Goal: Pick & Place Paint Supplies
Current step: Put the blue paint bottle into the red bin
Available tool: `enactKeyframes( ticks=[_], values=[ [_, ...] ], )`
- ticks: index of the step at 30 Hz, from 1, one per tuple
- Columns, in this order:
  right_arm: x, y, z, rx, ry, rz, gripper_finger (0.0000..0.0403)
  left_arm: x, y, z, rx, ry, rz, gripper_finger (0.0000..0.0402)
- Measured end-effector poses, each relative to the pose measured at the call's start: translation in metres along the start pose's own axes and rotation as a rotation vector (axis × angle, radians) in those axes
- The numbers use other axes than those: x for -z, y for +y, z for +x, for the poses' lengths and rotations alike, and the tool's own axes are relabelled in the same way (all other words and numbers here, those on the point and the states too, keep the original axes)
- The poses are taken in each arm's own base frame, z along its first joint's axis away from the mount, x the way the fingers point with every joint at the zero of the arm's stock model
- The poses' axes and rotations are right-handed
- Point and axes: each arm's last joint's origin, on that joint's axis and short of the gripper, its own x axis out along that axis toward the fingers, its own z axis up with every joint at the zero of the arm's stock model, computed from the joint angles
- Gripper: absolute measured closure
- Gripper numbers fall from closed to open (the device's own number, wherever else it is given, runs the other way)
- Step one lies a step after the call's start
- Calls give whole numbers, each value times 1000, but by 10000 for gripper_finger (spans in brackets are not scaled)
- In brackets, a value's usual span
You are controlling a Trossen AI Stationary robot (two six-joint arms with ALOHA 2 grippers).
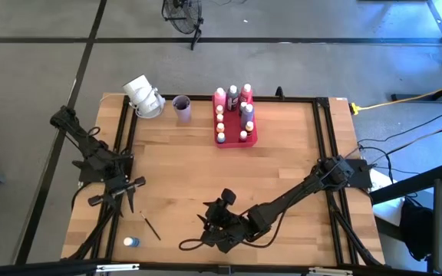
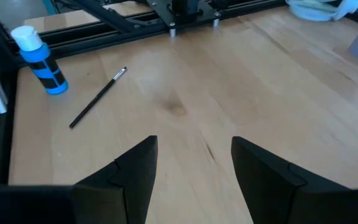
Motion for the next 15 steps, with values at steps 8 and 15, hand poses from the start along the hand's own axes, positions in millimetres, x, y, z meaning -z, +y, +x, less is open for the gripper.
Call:
enactKeyframes(
  ticks=[8,15],
  values=[
    [0,0,1,-16,14,26,194,-1,-2,0,58,1,19,254],
    [-1,-1,1,-14,13,58,194,-5,-6,-1,158,-35,44,213]
  ],
)
